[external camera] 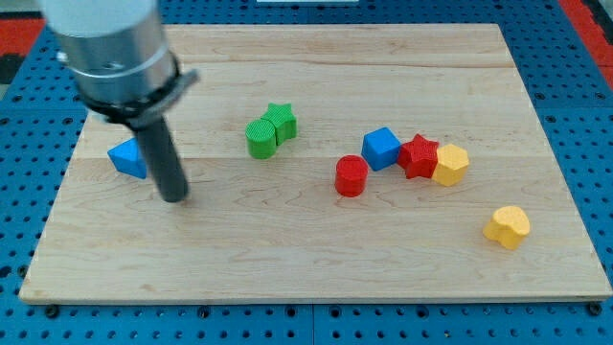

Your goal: Push the blue triangle upwards

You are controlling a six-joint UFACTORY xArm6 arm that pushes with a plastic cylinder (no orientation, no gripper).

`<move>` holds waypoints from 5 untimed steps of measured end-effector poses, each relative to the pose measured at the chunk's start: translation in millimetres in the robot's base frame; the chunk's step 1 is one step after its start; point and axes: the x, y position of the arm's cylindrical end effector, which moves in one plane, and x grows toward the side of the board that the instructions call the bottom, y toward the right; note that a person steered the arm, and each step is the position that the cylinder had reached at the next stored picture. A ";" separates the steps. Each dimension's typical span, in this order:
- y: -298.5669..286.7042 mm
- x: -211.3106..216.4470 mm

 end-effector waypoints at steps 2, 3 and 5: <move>-28.0 -121.7; -6.9 -87.7; -30.5 -16.7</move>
